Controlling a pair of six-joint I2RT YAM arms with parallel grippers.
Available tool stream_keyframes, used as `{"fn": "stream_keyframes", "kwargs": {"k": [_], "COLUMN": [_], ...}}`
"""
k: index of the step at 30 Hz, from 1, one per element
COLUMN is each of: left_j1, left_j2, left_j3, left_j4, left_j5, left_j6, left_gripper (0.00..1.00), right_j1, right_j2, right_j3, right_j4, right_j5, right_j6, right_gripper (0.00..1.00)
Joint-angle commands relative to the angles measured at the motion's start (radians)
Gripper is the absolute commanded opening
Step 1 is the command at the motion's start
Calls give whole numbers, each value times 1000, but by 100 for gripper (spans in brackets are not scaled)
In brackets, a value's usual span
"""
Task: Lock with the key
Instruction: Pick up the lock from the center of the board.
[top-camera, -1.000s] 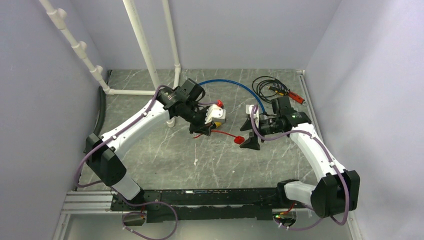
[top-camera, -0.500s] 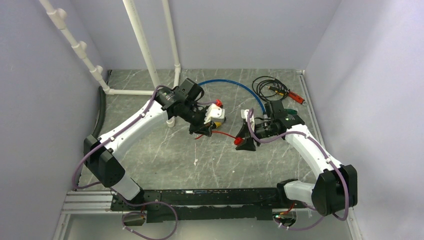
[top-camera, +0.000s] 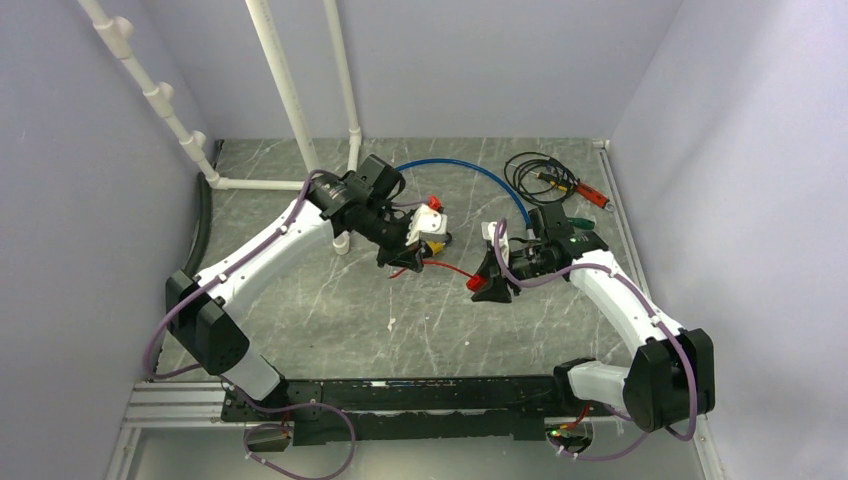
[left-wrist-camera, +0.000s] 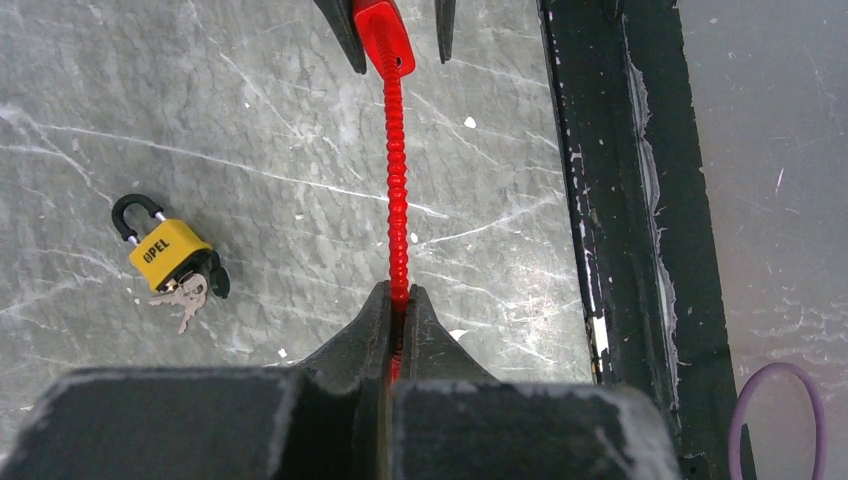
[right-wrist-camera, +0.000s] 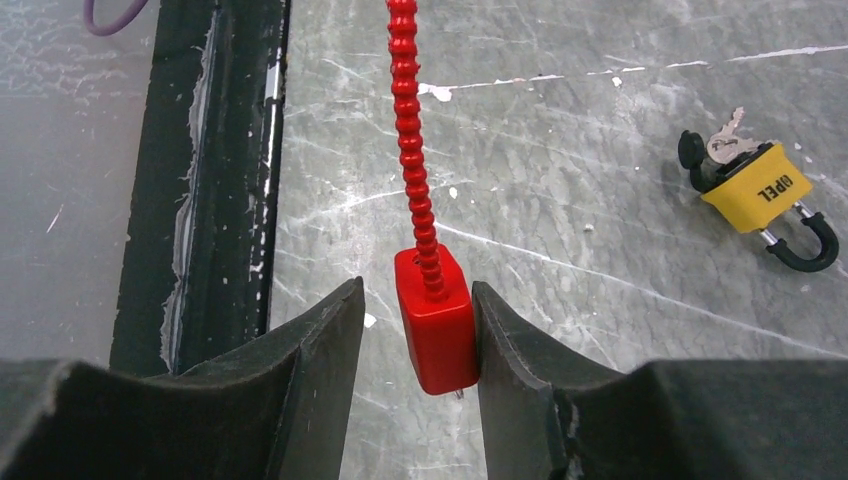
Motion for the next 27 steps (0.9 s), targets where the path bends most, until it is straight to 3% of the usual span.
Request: {"fn": "stream_keyframes", "kwargs": {"k": [1,8,11,16,22,27], "left_j1": [7,10,27,76,124,129], "left_j2": [-51,-59,-61,-84,-123,-141], "left_j3": [7,-14,-27,-62,-103,-72], "left_j4": [25,42,75,128,161,120], "left_j5": [72,74,82,86,-41,-138], "left_j6": [-5,-21,-67,-145,-168,-87], "left_gripper": [0,0,0,28,54,64], "right_j1": [3,3,-1,-51,-82,-81], "right_j2": [-17,-14,-15,-28,-29,-15], "right_j3": [-9,15,15,8,30,44], "right_j4": [19,34,73,138,108,79], "right_j5": [-46,-75,-58,-50,-51,-27], "right_j6": [-19,20,71,166,166,153], "right_gripper": [45,21,0,0,0,0]}}
